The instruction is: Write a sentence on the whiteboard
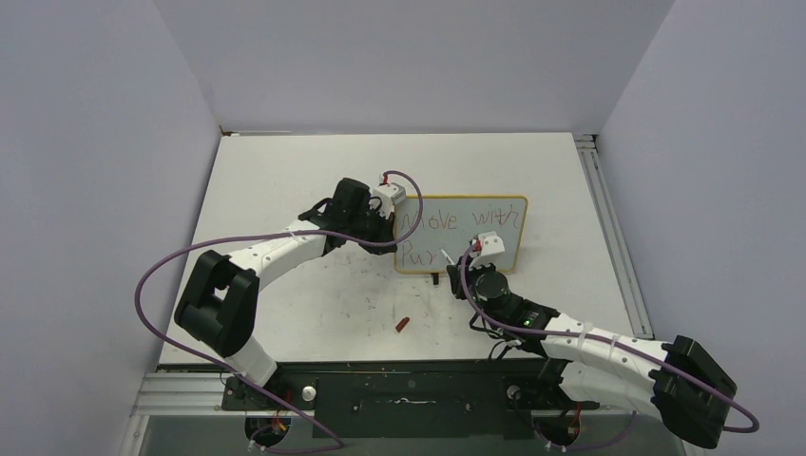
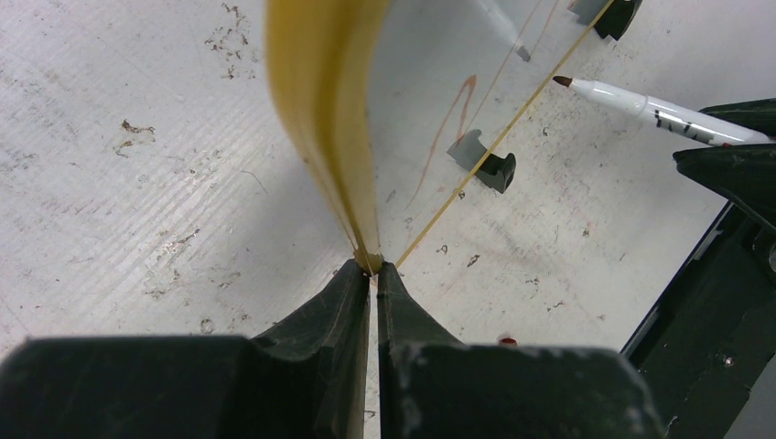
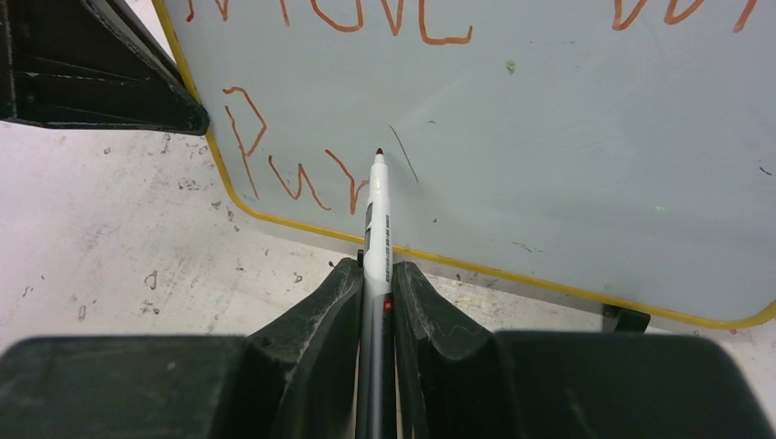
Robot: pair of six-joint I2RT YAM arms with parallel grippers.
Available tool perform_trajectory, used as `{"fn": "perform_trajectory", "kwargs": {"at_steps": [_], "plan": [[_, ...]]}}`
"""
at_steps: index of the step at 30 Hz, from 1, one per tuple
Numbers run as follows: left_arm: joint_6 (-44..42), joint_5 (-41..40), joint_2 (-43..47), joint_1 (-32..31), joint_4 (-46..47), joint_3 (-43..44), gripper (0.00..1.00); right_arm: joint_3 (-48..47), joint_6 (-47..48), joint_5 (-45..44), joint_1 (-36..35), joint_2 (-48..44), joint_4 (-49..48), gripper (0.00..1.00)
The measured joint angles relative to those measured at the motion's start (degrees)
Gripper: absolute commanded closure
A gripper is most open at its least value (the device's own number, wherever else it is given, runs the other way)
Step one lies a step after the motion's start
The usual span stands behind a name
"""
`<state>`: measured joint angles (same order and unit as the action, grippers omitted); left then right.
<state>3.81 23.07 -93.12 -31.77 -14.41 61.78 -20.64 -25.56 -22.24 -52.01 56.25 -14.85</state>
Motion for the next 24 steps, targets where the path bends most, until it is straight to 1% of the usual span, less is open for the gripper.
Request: {"fn": "perform_trajectory", "kwargs": {"at_steps": [15,24], "plan": [[0.0,-0.09,0.0,0.0,0.02,0.0,1.0,0.87,-0.09,1.6,0.98,2.8,-1.57,0.95],[0.0,-0.07,0.0,0.0,0.02,0.0,1.0,3.74,-2.34,2.95,0.98,2.97,-1.81,0.95]]}}
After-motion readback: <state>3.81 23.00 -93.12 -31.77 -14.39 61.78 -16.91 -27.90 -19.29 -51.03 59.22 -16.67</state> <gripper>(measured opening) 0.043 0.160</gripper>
